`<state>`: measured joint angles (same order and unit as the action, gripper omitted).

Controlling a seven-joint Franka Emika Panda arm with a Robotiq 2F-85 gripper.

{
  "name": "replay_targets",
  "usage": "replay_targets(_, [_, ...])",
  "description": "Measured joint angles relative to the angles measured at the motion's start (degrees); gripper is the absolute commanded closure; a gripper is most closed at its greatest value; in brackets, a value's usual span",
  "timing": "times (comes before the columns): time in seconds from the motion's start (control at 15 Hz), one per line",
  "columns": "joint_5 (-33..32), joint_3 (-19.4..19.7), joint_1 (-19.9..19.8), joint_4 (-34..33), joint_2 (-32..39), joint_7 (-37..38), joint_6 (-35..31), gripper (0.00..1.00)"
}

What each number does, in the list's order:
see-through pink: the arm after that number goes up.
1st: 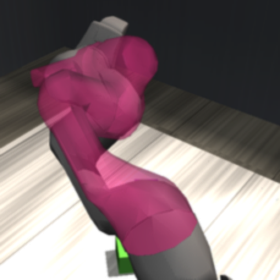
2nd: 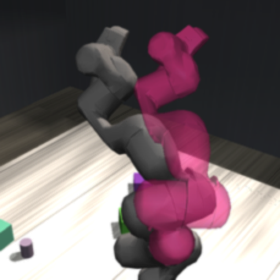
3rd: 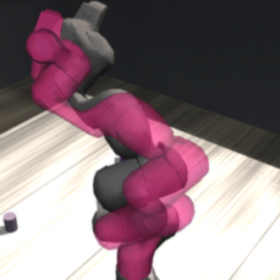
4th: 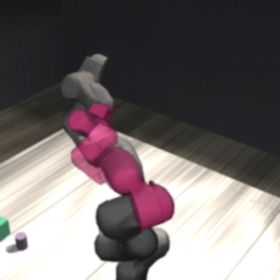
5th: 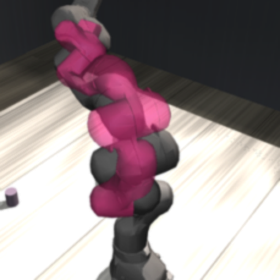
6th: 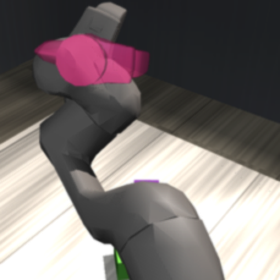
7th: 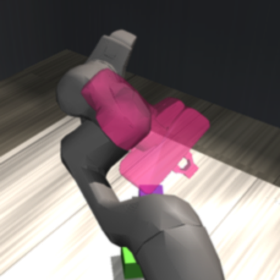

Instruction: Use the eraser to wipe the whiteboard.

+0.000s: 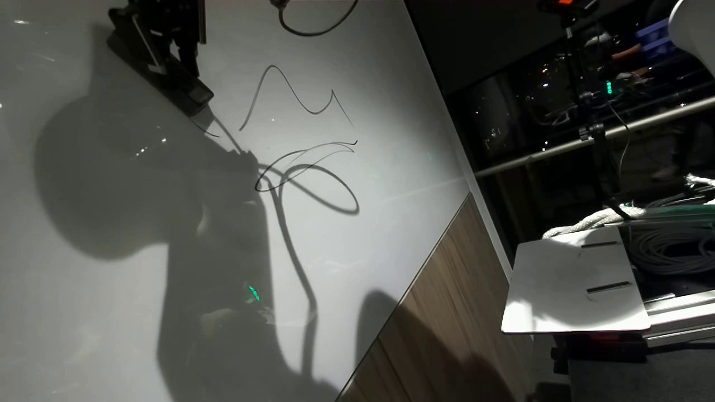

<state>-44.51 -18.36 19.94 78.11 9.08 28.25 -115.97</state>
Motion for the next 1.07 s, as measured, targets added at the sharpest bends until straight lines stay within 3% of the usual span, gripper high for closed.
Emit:
replay_targets(0.47, [0.63,0.80,-1.78,9.17,-0.25,1.36,-1.57,0.72])
replay_targets(1.07, [4.13,7.74,-7.54,23.08,-8.76,0.32,-6.73,0.72])
